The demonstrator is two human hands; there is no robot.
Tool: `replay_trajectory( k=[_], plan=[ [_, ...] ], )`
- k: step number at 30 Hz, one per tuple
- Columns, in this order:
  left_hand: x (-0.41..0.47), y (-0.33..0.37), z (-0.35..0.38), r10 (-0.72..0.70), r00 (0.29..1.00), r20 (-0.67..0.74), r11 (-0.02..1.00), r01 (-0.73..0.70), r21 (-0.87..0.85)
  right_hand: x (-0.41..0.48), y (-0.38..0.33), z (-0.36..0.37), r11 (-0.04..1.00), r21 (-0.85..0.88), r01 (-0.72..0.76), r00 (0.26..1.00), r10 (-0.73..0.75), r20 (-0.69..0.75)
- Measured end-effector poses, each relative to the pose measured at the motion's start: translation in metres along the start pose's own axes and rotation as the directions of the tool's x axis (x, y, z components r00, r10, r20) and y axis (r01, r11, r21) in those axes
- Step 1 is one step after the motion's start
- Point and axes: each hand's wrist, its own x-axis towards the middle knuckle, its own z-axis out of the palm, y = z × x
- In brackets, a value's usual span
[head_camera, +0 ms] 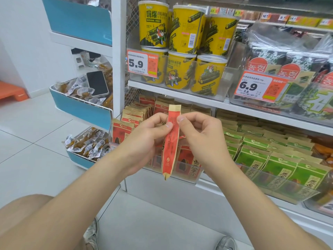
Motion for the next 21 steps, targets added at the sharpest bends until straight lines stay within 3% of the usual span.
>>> replay_trajectory(
  k=[3, 5, 9, 12, 17, 21],
  plan=[
    [0.001, -0.001, 0.001, 0.038, 0.998, -0.052, 0.999, -0.040, -0.029, 0.003, 0.003, -0.003, 0.989, -0.148, 0.015, 0.992, 0.004, 0.128],
    [0.002, -0.002, 0.001, 0.074, 0.993, -0.091, 0.996, -0.078, -0.046, 0.005, 0.005, -0.005, 0.974, -0.225, -0.038, 0.975, 0.085, 0.204],
    [0.003, -0.001, 0.001, 0.121, 0.986, -0.112, 0.985, -0.133, -0.113, 0.005, 0.005, -0.009, 0.972, -0.177, -0.151, 0.934, 0.199, 0.296],
    [0.002, 0.004, 0.000, 0.166, 0.982, -0.089, 0.979, -0.174, -0.105, 0.005, 0.005, -0.008, 0.992, -0.075, -0.098, 0.971, 0.111, 0.209],
    [-0.005, 0.008, 0.000, 0.221, 0.974, -0.046, 0.961, -0.209, 0.183, 0.008, 0.006, -0.012, 0.997, -0.069, -0.023, 0.997, 0.028, 0.069],
    [-0.009, 0.008, 0.001, 0.210, 0.977, -0.036, 0.965, -0.201, 0.168, 0.009, 0.004, -0.015, 0.996, -0.069, -0.051, 0.996, 0.056, 0.074]
  ],
)
